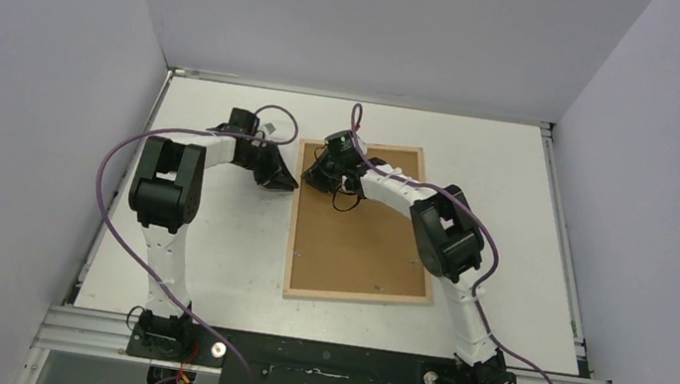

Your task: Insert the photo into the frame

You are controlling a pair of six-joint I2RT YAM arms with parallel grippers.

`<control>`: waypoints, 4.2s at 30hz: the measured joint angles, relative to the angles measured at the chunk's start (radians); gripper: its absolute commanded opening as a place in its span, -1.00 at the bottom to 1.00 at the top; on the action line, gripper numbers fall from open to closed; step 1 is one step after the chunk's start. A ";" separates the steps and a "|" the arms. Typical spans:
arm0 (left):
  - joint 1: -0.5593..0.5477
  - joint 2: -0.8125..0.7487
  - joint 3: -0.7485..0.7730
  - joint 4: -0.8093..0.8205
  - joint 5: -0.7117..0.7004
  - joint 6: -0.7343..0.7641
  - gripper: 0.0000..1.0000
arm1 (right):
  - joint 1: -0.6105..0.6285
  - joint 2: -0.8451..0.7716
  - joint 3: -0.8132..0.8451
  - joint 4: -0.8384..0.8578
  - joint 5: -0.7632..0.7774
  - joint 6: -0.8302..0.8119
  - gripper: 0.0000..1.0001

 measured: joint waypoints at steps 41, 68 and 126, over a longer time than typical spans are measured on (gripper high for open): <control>0.001 0.016 0.043 -0.056 0.006 0.023 -0.76 | -0.006 0.025 -0.025 0.182 -0.027 -0.034 -0.29; -0.002 -0.120 -0.014 -0.076 -0.111 0.122 0.15 | -0.442 -0.620 -0.484 -0.256 0.145 -0.492 0.38; -0.065 -0.095 0.274 -0.117 -0.299 0.188 0.10 | -0.279 -0.442 -0.314 -0.246 -0.080 -0.342 0.01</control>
